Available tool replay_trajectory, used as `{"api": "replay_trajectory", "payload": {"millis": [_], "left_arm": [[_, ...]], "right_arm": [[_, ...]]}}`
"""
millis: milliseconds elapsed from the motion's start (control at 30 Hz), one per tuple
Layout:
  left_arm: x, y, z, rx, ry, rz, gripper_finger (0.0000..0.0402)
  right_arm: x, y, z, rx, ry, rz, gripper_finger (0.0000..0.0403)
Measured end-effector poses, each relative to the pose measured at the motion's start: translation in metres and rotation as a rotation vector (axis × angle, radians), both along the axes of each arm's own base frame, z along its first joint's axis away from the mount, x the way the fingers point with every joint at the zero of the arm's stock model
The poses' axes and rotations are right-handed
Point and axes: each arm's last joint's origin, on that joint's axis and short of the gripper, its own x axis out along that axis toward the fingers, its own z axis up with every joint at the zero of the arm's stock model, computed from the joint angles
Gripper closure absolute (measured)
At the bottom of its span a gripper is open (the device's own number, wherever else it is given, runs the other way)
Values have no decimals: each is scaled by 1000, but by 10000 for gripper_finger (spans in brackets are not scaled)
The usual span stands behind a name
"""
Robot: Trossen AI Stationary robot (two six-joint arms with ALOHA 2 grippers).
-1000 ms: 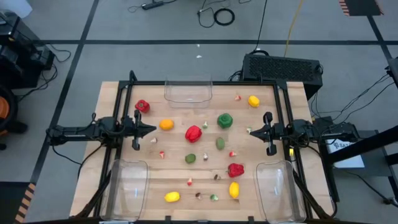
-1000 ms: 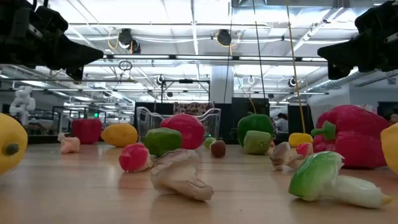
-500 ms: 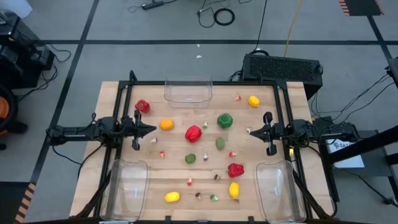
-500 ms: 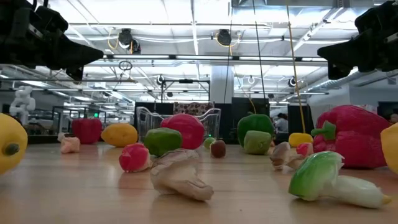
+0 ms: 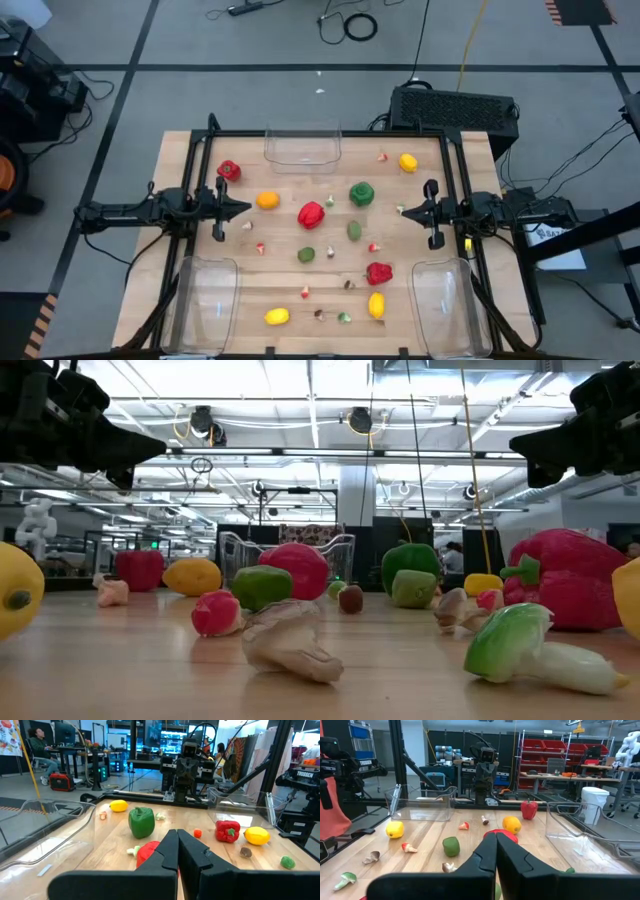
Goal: Sort produce into baskets
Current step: Put the yellow lemon into the bottom right transparent bin
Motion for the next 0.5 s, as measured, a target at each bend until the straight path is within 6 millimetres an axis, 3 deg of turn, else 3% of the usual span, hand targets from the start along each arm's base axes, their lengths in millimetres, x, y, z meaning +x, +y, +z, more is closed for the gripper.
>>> {"api": "replay_trajectory", "payload": {"millis": [200,333,500], "left_arm": [[0,0,0,2,0,0,400],[0,0,0,109,4,11,400],[0,0,1,186,8,16,400]], "right_arm": [[0,0,0,20,0,1,403],[0,0,1,66,-15,-7,403],[-6,0,29,159,-124,15,403]]}}
